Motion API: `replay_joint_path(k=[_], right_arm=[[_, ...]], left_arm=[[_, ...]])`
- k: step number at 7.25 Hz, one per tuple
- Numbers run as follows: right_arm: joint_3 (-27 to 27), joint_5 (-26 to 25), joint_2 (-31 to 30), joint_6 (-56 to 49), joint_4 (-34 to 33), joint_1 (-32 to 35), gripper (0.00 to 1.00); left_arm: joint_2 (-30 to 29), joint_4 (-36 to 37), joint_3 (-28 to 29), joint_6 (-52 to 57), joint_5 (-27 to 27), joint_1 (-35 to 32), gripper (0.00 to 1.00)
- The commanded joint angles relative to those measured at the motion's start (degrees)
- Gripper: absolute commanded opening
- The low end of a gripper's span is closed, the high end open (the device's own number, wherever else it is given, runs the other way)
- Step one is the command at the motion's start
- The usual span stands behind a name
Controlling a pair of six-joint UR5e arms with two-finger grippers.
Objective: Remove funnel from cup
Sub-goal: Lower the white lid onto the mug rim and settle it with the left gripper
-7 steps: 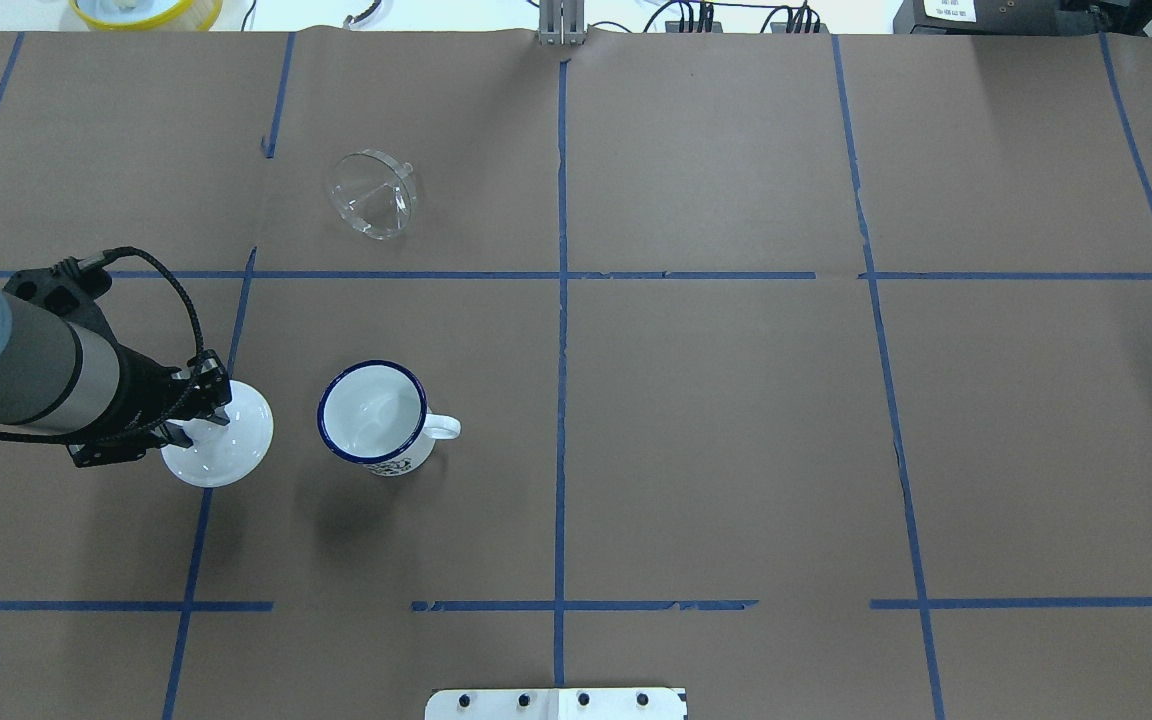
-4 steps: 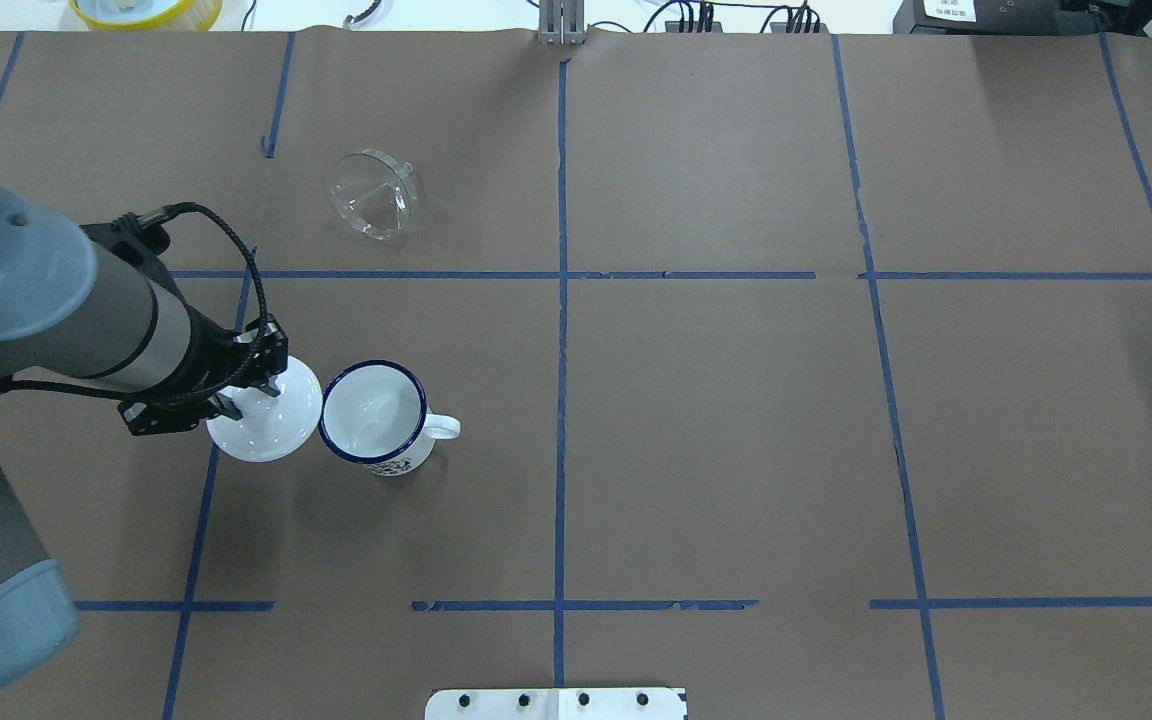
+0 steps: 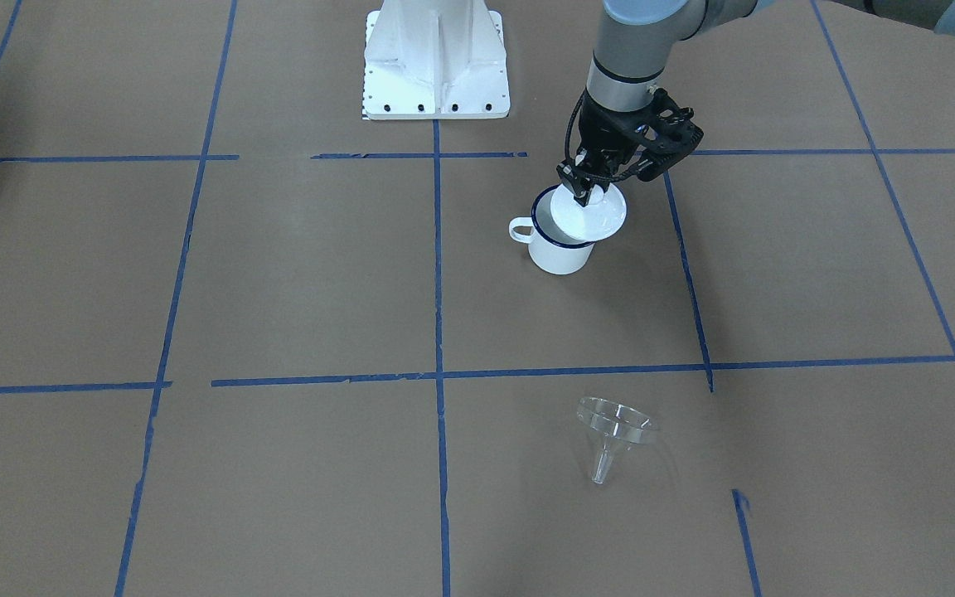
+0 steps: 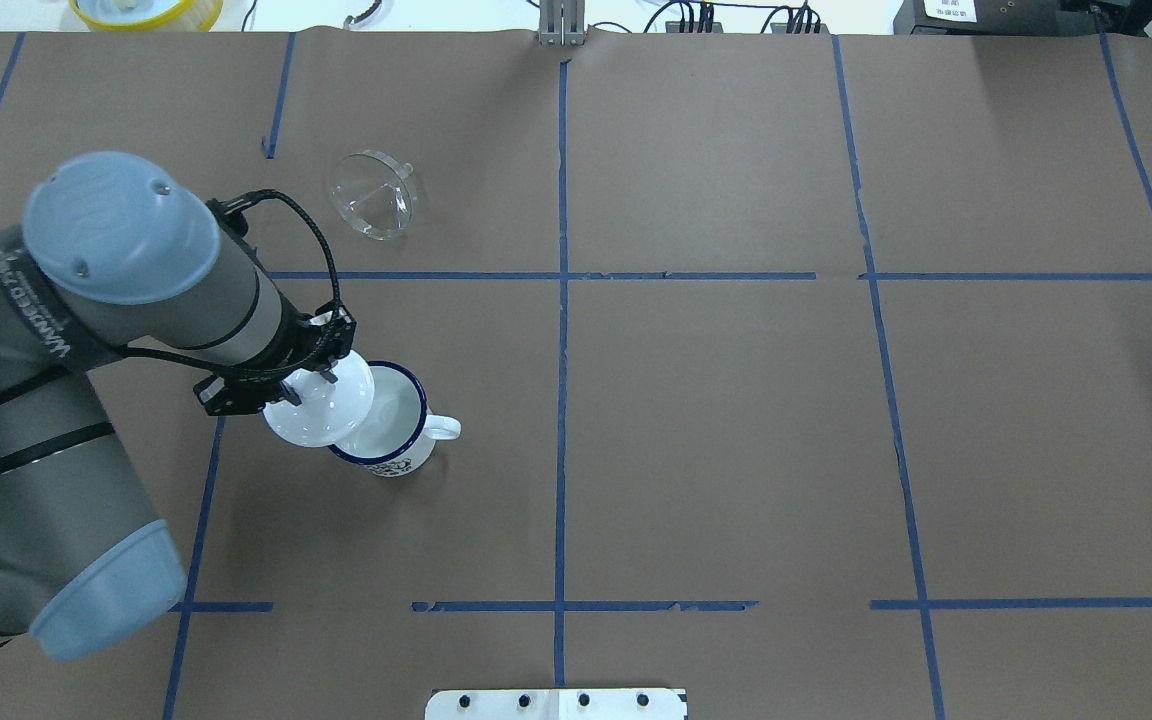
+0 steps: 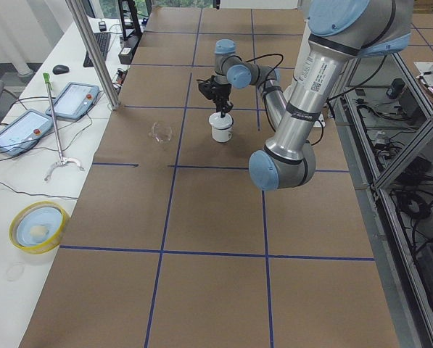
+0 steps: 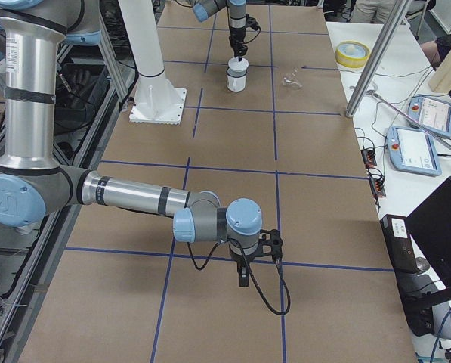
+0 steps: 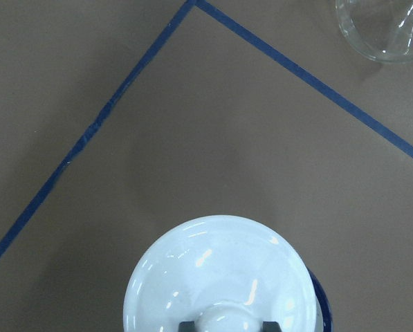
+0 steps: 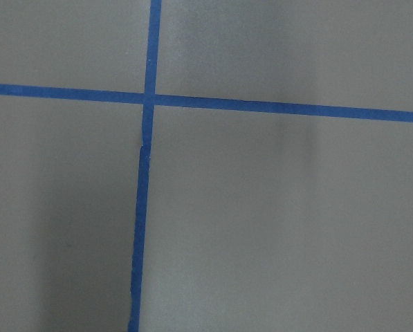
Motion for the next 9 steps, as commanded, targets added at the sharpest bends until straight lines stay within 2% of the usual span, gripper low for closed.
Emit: replay_joint_path(k=[1,9], right_arm=[[0.00,0.00,0.00,0.00,0.00,0.00,1.00],[0.00,0.00,0.00,0.00,0.00,0.00,1.00]], left_arm=[[-0.20,-0.50,0.50,-1.08,-1.36,0.72,0.00],[-0.73,-1.99,1.91,-0.03,-0.74,1.60,0.00]])
